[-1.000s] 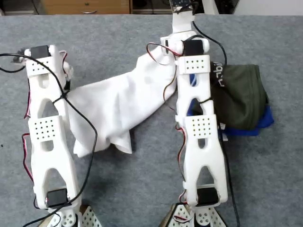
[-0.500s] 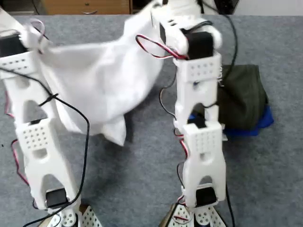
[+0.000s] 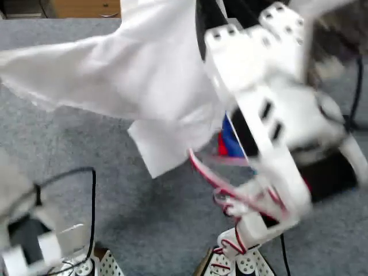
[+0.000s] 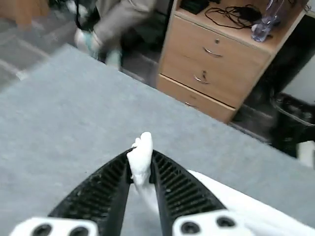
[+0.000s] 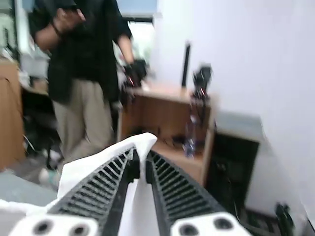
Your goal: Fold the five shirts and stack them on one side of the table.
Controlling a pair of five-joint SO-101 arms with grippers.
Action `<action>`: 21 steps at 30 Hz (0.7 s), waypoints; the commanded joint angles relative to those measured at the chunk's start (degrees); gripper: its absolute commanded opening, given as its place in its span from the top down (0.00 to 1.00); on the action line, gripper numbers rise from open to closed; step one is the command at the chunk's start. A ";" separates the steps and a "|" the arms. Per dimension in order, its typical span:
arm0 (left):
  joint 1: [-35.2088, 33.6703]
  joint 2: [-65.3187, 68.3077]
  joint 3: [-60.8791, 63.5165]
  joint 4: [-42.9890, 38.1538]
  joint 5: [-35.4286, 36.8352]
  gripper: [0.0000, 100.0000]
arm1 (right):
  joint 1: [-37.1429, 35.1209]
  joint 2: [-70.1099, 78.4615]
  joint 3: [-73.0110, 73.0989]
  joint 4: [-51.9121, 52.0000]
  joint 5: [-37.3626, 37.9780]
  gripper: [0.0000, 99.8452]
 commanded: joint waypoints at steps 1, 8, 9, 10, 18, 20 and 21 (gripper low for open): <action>-2.11 -14.20 12.13 0.62 -8.35 0.98 | -2.68 -4.88 -1.19 1.41 -0.09 1.00; -9.32 -32.92 30.24 0.44 -19.34 0.98 | -7.69 -7.60 -1.19 4.75 -0.09 1.00; -10.73 -34.77 31.47 0.44 -20.22 0.98 | -8.75 -7.96 -1.19 4.92 -0.09 1.00; -11.87 -36.00 32.44 0.35 -20.92 0.98 | -9.89 -8.13 -1.19 5.01 -0.09 1.00; -18.02 -39.52 33.76 -1.67 -21.01 0.98 | -16.92 -8.31 -1.19 0.53 -0.09 1.00; -18.64 -39.52 34.29 -1.23 -21.01 0.98 | -18.77 -8.40 -0.04 -2.20 -0.09 1.00; -18.90 -39.60 35.52 -1.23 -21.01 0.98 | -19.65 -8.66 1.27 -3.43 -0.09 1.00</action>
